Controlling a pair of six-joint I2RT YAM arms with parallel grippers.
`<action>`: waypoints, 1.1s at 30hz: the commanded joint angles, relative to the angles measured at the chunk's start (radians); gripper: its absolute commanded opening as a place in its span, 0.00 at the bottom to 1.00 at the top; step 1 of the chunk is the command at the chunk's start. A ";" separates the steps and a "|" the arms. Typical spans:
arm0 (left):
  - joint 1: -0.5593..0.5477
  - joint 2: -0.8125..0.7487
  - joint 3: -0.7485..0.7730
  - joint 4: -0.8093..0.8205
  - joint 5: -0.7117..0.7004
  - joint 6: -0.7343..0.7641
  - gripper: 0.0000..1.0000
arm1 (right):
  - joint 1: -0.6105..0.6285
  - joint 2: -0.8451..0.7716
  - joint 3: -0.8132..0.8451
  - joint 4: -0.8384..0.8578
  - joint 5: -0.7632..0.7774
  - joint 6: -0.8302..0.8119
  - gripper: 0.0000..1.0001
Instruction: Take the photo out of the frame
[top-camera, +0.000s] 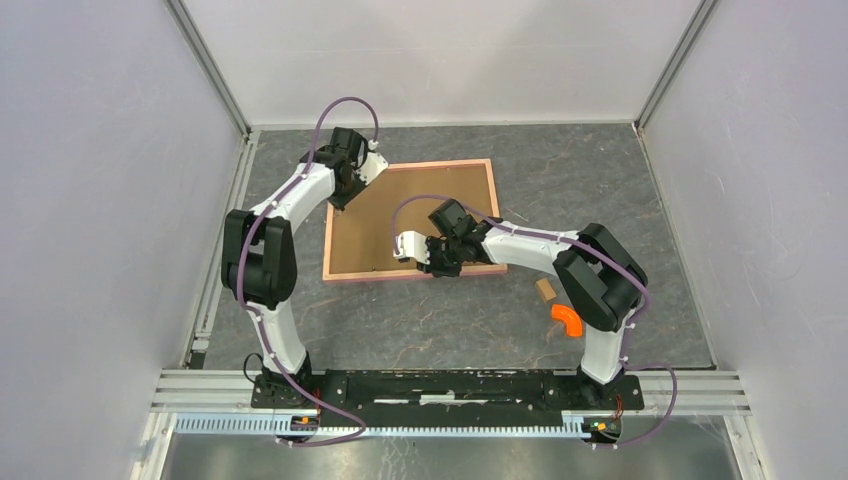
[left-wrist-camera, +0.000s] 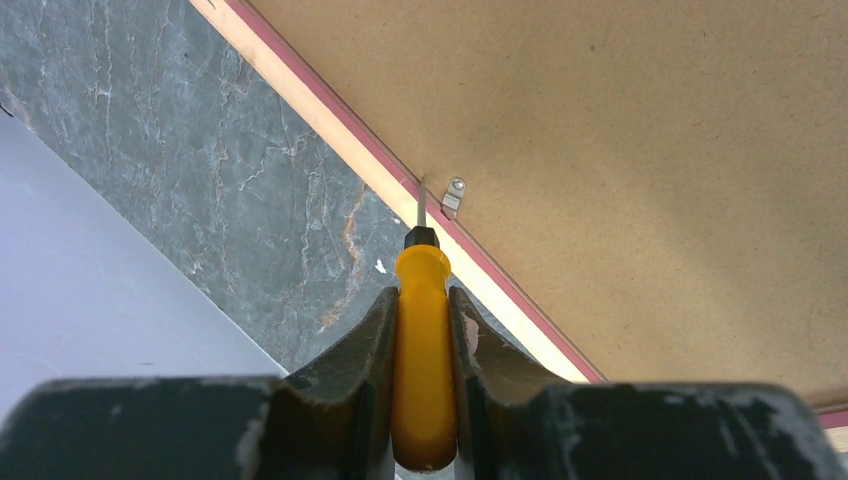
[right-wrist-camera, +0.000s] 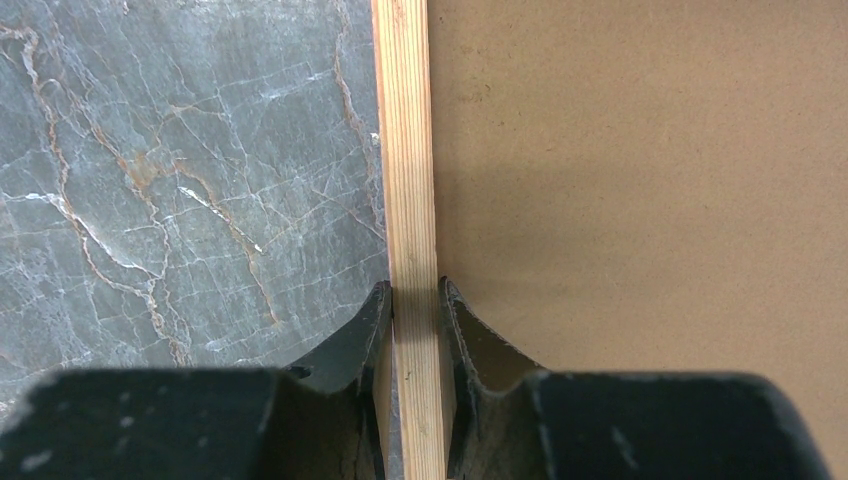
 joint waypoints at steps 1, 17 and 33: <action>0.005 -0.004 -0.032 -0.004 0.000 0.033 0.02 | 0.001 0.037 0.019 -0.022 -0.004 0.005 0.02; 0.004 -0.067 -0.043 -0.140 0.125 -0.009 0.02 | 0.001 0.045 0.028 -0.027 -0.001 0.009 0.00; 0.006 -0.054 -0.019 -0.146 0.287 -0.098 0.02 | 0.002 0.045 0.027 -0.028 -0.006 0.009 0.00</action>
